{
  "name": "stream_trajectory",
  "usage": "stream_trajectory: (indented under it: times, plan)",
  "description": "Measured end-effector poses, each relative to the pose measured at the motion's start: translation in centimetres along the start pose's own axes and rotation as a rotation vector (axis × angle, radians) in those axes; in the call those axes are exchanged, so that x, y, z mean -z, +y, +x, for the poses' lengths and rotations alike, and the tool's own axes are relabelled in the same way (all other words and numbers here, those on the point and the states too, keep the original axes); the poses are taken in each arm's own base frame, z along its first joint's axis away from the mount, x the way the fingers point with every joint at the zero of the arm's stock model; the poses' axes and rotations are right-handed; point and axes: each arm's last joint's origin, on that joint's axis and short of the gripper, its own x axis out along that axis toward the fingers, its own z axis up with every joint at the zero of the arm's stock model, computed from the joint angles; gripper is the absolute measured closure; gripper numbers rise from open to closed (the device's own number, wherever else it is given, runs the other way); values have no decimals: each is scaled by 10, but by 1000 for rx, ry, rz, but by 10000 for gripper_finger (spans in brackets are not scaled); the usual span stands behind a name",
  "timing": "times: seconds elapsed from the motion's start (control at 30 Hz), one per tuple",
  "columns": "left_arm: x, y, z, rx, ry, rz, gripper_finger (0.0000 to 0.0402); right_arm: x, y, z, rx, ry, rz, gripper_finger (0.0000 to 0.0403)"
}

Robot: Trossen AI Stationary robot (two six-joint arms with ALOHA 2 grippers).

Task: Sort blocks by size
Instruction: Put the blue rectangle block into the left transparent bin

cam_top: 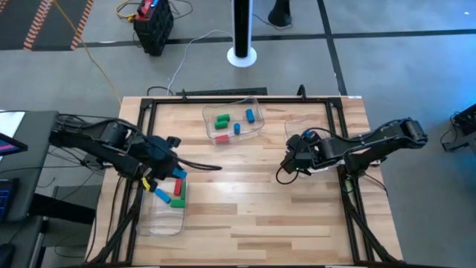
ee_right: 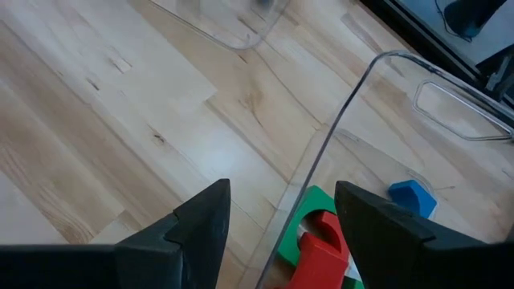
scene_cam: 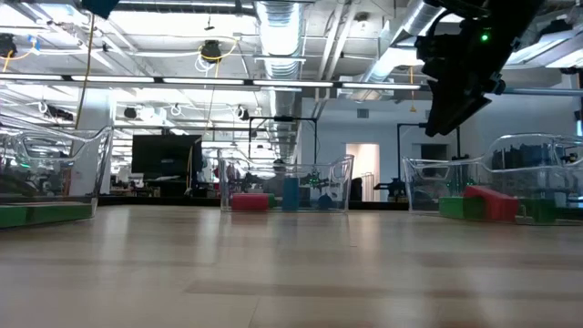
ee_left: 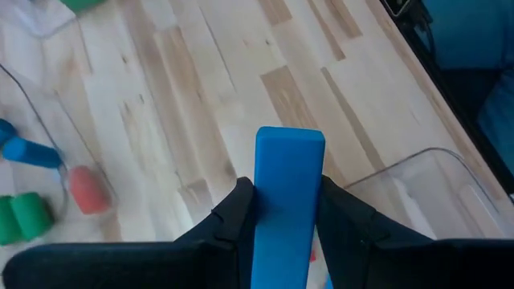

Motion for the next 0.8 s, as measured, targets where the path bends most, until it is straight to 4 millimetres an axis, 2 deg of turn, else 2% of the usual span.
stream_trajectory:
  times: [0.3, 0.8]
  plan:
    - [16, -15, 2, 49, 0, -56, 303, 0, 0, 0, 0, -1, 0, 148]
    - [35, -40, 30, 125, 75, -101, 303, 0, 1, 0, -2, -2, -2, 148]
